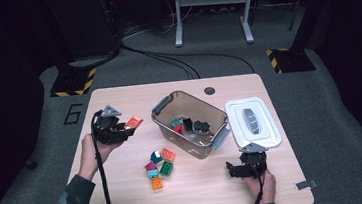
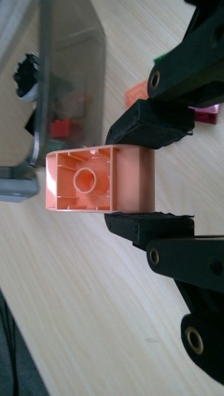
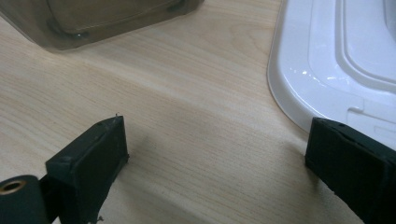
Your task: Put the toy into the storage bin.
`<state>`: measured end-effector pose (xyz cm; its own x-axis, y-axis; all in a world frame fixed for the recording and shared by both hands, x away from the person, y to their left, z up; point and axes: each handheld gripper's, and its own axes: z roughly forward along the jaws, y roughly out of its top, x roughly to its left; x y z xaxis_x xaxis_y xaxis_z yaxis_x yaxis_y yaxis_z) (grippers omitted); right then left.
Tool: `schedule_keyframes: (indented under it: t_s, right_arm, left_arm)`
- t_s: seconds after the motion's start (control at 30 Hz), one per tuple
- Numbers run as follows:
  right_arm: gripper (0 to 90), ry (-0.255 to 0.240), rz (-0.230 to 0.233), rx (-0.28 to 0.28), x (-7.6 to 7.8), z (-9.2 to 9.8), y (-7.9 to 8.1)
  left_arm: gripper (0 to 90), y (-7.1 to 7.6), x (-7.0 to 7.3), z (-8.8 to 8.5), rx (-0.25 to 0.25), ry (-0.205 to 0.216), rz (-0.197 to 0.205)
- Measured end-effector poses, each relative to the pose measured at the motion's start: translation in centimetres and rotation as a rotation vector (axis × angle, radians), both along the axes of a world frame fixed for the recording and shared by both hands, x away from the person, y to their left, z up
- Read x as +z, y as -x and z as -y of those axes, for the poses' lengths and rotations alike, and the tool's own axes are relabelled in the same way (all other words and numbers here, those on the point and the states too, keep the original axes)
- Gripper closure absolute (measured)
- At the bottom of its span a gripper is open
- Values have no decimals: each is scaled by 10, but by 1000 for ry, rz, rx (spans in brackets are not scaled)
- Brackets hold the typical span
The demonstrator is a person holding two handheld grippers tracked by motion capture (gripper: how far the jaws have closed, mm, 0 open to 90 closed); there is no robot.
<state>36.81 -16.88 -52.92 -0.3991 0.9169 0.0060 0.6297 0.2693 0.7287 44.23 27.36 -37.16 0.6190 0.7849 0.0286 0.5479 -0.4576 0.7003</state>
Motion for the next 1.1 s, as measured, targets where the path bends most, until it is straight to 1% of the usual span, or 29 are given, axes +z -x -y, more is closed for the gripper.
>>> schedule_keyframes:
  t_s: [0.03, 0.07, 0.1, 0.23, 0.27, 0.3, 0.37, 0.4, 0.43, 0.5, 0.6, 0.67, 0.73, 0.77, 0.8, 0.87, 0.93, 1.0, 1.1]
  right_arm:
    - [47, -1, 0, -2, 0, 0, 0]
    - [47, -1, 0, -2, 0, 0, 0]
    - [47, -1, 0, -2, 0, 0, 0]
    - [47, -1, 0, -2, 0, 0, 0]
    - [47, 2, -2, 4, 0, 0, 0]
    - [47, 0, -1, 1, 0, 0, 0]
    - [47, -1, 0, -2, 0, 0, 0]
    - [47, 1, 0, 1, 0, 0, 0]
    - [47, 1, -2, 3, 0, 0, 0]
    - [47, -1, 0, -2, 0, 0, 0]
    - [47, 1, -1, 2, 0, 0, 0]
    - [47, 0, 0, -2, 0, 0, 0]
    - [47, -1, 0, -2, 0, 0, 0]
    - [47, 2, -1, 5, 0, 0, 0]
    - [47, -1, 0, -2, 0, 0, 0]
    - [47, 1, -1, 4, 0, 0, 0]
    - [47, 1, 0, 1, 0, 0, 0]
    - [47, 1, -1, 4, 0, 0, 0]
    - [47, 1, 0, 1, 0, 0, 0]
  left_arm:
    - [587, -3, 7, 4, -12, -8, 2]
    - [587, -5, 10, 6, -13, -2, 8]
    - [587, -6, 14, 9, -20, -10, 8]
    - [587, -14, 26, 21, -41, -17, 13]
    - [587, -16, 29, 25, -45, -9, 13]
    - [587, -18, 31, 28, -49, -15, 9]
    - [587, -22, 36, 37, -60, -10, 9]
    - [587, -24, 38, 40, -68, -20, 7]
    - [587, -26, 38, 43, -68, -16, 11]
    - [587, -30, 40, 50, -79, -19, 0]
    - [586, -37, 40, 58, -93, -28, -18]
    - [587, -43, 39, 66, -100, -29, -37]
    - [586, -47, 38, 73, -104, -41, -52]
    - [587, -49, 37, 76, -107, -42, -62]
    - [586, -51, 37, 78, -114, -51, -68]
    - [586, -55, 34, 86, -123, -69, -88]
    - [586, -58, 30, 92, -133, -95, -108]
    - [585, -60, 27, 96, -142, -105, -126]
    - [585, -63, 22, 103, -153, -132, -153]
